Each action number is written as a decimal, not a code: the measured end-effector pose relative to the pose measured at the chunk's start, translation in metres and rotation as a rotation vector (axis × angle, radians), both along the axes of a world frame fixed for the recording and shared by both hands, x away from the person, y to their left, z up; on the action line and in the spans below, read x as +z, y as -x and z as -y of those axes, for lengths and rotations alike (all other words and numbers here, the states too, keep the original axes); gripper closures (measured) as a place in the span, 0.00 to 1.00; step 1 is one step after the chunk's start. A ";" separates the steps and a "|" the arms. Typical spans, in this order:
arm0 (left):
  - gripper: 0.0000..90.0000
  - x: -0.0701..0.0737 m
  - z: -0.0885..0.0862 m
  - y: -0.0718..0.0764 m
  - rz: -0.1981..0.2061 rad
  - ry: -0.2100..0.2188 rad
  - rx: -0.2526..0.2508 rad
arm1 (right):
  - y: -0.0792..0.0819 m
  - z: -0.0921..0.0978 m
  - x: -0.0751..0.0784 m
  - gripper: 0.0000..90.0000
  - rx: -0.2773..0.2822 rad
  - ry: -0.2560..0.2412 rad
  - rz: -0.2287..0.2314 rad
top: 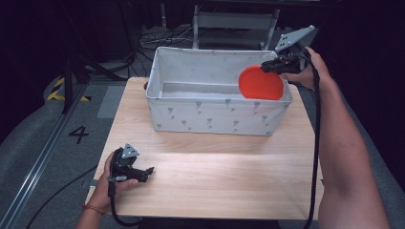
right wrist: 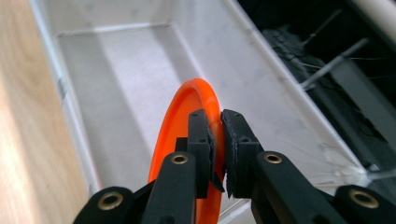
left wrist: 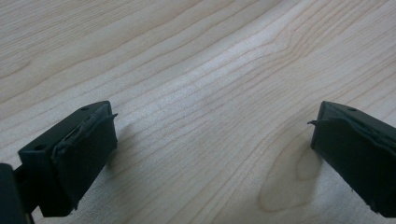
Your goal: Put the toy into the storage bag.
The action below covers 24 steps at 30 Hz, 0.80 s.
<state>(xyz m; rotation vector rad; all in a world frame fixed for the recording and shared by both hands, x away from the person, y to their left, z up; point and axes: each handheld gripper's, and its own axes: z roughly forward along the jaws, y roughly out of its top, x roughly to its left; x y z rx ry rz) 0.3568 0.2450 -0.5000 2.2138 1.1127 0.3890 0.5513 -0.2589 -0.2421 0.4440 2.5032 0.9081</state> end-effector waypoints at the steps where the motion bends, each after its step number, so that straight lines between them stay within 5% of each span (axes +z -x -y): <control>1: 0.01 0.000 0.000 0.000 0.000 0.000 0.000 | -0.001 -0.002 -0.002 0.92 0.016 0.026 -0.013; 10: 0.01 0.000 0.000 0.002 -0.009 0.011 0.013 | -0.005 -0.011 -0.015 0.92 0.105 0.194 -0.135; 16: 0.01 0.000 0.000 0.001 -0.007 0.003 0.008 | -0.008 -0.028 -0.026 0.91 0.156 0.363 -0.229; 24: 0.01 0.000 0.000 0.002 -0.005 0.004 0.008 | -0.019 -0.048 -0.045 0.91 0.158 0.500 -0.312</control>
